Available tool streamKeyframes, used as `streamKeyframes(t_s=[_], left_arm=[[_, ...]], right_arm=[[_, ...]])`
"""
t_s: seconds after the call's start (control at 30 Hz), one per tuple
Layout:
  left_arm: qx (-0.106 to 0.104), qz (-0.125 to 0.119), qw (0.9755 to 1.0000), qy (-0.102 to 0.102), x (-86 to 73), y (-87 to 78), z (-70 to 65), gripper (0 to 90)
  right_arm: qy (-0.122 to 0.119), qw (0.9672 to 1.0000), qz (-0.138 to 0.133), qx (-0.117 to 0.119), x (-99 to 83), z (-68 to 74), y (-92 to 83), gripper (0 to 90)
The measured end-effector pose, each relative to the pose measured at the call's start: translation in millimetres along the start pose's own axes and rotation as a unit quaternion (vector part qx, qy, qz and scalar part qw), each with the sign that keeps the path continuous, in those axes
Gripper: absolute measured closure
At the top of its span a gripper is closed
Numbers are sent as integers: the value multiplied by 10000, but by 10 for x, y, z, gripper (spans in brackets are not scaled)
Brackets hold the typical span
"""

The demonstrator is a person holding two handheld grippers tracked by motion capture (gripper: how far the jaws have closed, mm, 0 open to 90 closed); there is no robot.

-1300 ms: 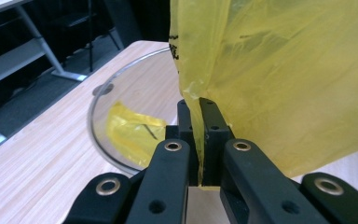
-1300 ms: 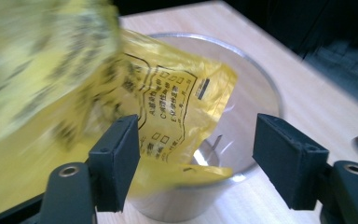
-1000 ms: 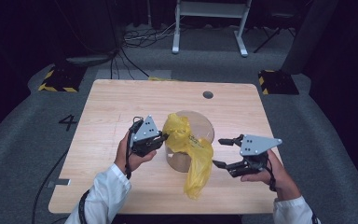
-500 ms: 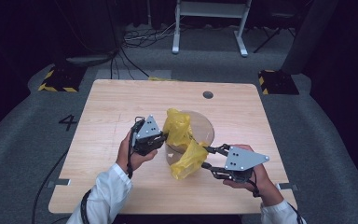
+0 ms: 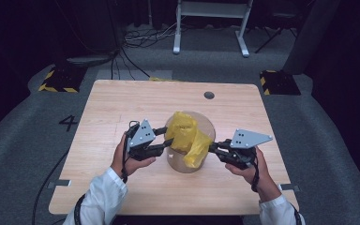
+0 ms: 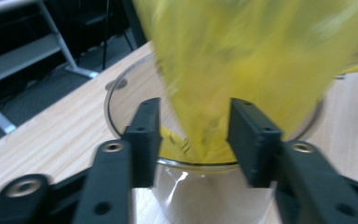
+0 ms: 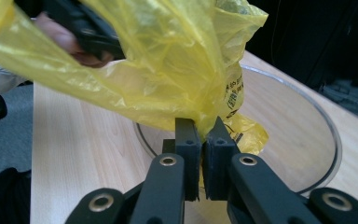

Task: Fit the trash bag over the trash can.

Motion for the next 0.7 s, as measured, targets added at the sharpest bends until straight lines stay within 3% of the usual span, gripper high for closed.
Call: streamKeyframes(t_s=[0.1, 0.2, 0.3, 0.37, 0.5, 0.63, 0.7], left_arm=[[48, -129, 9999, 76, 35, -96, -52, 395], [-61, -237, 9997, 69, 60, -194, -121, 344], [-143, -346, 9991, 193, 115, -266, -229, 309], [-347, -479, 9978, 316, 195, -306, -362, 311], [-486, -568, 9959, 500, 303, -329, -519, 319], [-405, -558, 9952, 696, 420, -274, -611, 386], [-229, -431, 9960, 753, 455, -199, -584, 492]], right_arm=[[173, 9998, 62, -29, -19, -34, 21, 871], [263, 9996, 112, -80, -35, -62, 31, 871], [291, 9995, 130, -59, -49, -65, 41, 870], [315, 9993, 160, -77, -58, -69, 50, 869], [280, 9993, 209, -118, -59, -62, 64, 866], [240, 9994, 231, -94, -49, -44, 77, 861], [223, 9995, 228, -64, -46, -35, 77, 858]])
Point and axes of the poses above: each handheld gripper's, and its own axes: y roughly forward along the jaws, x roughly out of its top, z roughly to its left, the point moved 8 cm from there along y, roughly forward along the jaws, and after that the axes turned 12 degrees about -y, right-handed, at the moved point
